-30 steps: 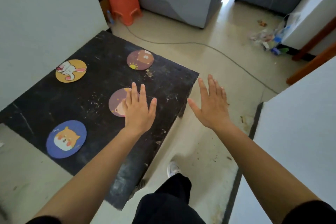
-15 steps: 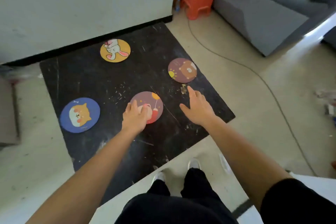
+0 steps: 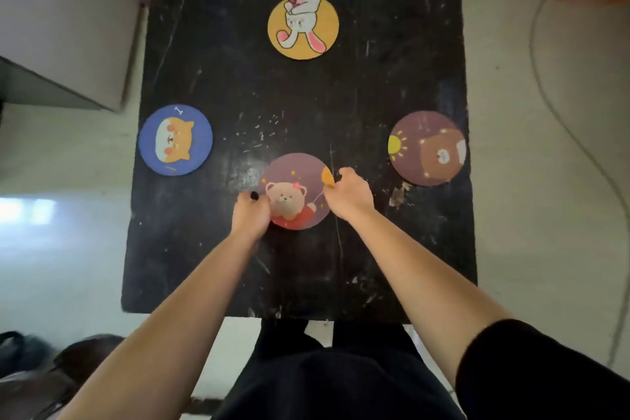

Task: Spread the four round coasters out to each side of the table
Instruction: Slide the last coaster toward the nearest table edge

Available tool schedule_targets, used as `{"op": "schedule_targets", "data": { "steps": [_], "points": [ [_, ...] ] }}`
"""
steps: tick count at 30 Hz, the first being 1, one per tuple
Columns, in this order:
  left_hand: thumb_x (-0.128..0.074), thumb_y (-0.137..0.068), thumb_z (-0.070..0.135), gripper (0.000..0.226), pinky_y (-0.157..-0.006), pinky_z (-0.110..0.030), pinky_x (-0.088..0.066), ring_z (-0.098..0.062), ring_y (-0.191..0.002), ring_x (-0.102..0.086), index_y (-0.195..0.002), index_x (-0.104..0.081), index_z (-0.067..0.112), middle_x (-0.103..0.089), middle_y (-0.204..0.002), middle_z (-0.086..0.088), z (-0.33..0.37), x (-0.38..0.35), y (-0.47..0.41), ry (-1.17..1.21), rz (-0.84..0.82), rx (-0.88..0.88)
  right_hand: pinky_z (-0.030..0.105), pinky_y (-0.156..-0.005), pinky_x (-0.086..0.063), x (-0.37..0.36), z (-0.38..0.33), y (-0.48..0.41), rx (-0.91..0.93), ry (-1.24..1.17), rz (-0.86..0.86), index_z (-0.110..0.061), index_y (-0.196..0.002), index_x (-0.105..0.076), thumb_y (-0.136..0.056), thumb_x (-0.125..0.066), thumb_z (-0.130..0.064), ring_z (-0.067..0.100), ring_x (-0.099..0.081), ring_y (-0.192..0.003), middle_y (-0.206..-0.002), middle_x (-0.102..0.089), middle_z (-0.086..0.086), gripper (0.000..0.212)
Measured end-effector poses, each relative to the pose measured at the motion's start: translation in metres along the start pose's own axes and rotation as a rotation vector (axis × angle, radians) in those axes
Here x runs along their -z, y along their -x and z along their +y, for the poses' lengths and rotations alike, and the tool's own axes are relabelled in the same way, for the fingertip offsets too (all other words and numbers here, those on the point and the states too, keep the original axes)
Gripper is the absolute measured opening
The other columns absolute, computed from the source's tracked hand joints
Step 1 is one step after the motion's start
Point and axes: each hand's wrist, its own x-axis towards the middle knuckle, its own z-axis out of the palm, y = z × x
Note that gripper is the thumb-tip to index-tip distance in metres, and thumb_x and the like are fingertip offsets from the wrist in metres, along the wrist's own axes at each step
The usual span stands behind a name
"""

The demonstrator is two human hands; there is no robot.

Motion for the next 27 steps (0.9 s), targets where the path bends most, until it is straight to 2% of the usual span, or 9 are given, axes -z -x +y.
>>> {"op": "schedule_targets", "data": {
  "steps": [2, 4, 5, 7, 12, 16, 21, 24, 27],
  "points": [
    [-0.051, -0.087, 0.038, 0.04, -0.088, -0.047, -0.053, -0.035, -0.1, -0.061, -0.109, -0.061, 0.007, -0.065, -0.111, -0.017, 0.003, -0.005, -0.005, 0.046, 0.034, 0.03, 0.027, -0.075, -0.041, -0.001, 0.003, -0.008, -0.034, -0.047, -0.017, -0.013, -0.139, -0.047, -0.091, -0.06, -0.027, 0.031, -0.061, -0.114, -0.126, -0.062, 0.011, 0.051],
    [-0.056, -0.086, 0.046, 0.039, -0.082, -0.05, -0.055, -0.034, -0.083, -0.062, -0.084, -0.062, 0.008, -0.062, -0.085, -0.014, 0.003, -0.008, -0.01, 0.034, 0.066, 0.016, 0.028, -0.075, -0.044, 0.0, 0.009, -0.012, -0.014, -0.04, -0.031, -0.015, -0.13, -0.057, -0.092, -0.061, -0.028, 0.029, -0.063, -0.111, -0.119, -0.068, 0.008, 0.04],
    [-0.057, -0.087, 0.045, 0.039, -0.076, -0.052, -0.055, -0.03, -0.069, -0.057, -0.07, -0.056, 0.011, -0.054, -0.072, -0.013, 0.002, -0.009, -0.01, 0.012, 0.083, -0.006, 0.028, -0.075, -0.045, 0.001, 0.013, -0.012, 0.004, -0.016, -0.033, -0.016, -0.123, -0.065, -0.093, -0.061, -0.029, 0.028, -0.065, -0.108, -0.115, -0.07, 0.007, 0.033],
    [-0.058, -0.088, 0.036, 0.037, -0.07, -0.054, -0.055, -0.025, -0.061, -0.048, -0.059, -0.049, 0.015, -0.049, -0.063, -0.011, 0.001, -0.009, -0.007, -0.016, 0.11, -0.036, 0.028, -0.074, -0.046, 0.004, 0.019, -0.008, 0.032, 0.021, -0.019, -0.02, -0.113, -0.071, -0.094, -0.061, -0.028, 0.027, -0.066, -0.105, -0.112, -0.072, 0.006, 0.023],
    [-0.061, -0.087, 0.03, 0.02, -0.075, -0.05, -0.054, -0.024, -0.07, -0.052, -0.076, -0.059, 0.014, -0.058, -0.074, -0.008, 0.0, 0.002, 0.014, 0.04, 0.075, -0.105, 0.028, -0.076, -0.042, 0.009, 0.033, 0.022, 0.051, -0.073, 0.044, -0.023, -0.114, -0.064, -0.096, -0.059, -0.037, 0.023, -0.064, -0.104, -0.114, -0.068, 0.002, 0.023],
    [-0.063, -0.086, 0.024, 0.01, -0.071, -0.044, -0.052, -0.025, -0.074, -0.058, -0.079, -0.059, 0.017, -0.064, -0.081, -0.008, -0.014, 0.022, 0.034, 0.017, 0.021, -0.262, 0.028, -0.074, -0.038, 0.007, 0.038, 0.059, 0.063, -0.126, 0.117, -0.027, -0.106, -0.064, -0.094, -0.054, -0.054, 0.016, -0.059, -0.092, -0.089, -0.063, -0.01, 0.032],
    [-0.065, -0.085, 0.023, 0.008, -0.067, -0.031, -0.043, -0.019, -0.079, -0.061, -0.089, -0.063, 0.016, -0.066, -0.085, 0.0, -0.061, 0.044, 0.05, -0.06, -0.015, -0.378, 0.028, -0.07, -0.039, -0.021, 0.05, 0.103, 0.066, -0.125, 0.179, -0.026, -0.112, -0.064, -0.093, -0.059, -0.048, 0.014, -0.058, -0.089, -0.083, -0.059, -0.014, 0.03],
    [-0.064, -0.086, 0.023, 0.008, -0.067, -0.03, -0.041, -0.019, -0.079, -0.06, -0.089, -0.062, 0.016, -0.064, -0.082, 0.002, -0.093, 0.048, 0.057, -0.105, -0.054, -0.358, 0.026, -0.072, -0.038, -0.04, 0.058, 0.125, 0.052, -0.131, 0.194, -0.025, -0.115, -0.065, -0.093, -0.06, -0.047, 0.014, -0.058, -0.089, -0.09, -0.062, -0.01, 0.031],
    [-0.063, -0.088, 0.028, 0.016, -0.067, -0.032, -0.044, -0.022, -0.078, -0.062, -0.09, -0.063, 0.013, -0.067, -0.082, -0.002, -0.118, 0.048, 0.063, -0.118, -0.085, -0.33, 0.025, -0.076, -0.039, -0.057, 0.068, 0.135, 0.025, -0.108, 0.174, -0.023, -0.122, -0.064, -0.096, -0.059, -0.029, 0.019, -0.063, -0.103, -0.104, -0.069, -0.004, 0.028]
  ]
}}
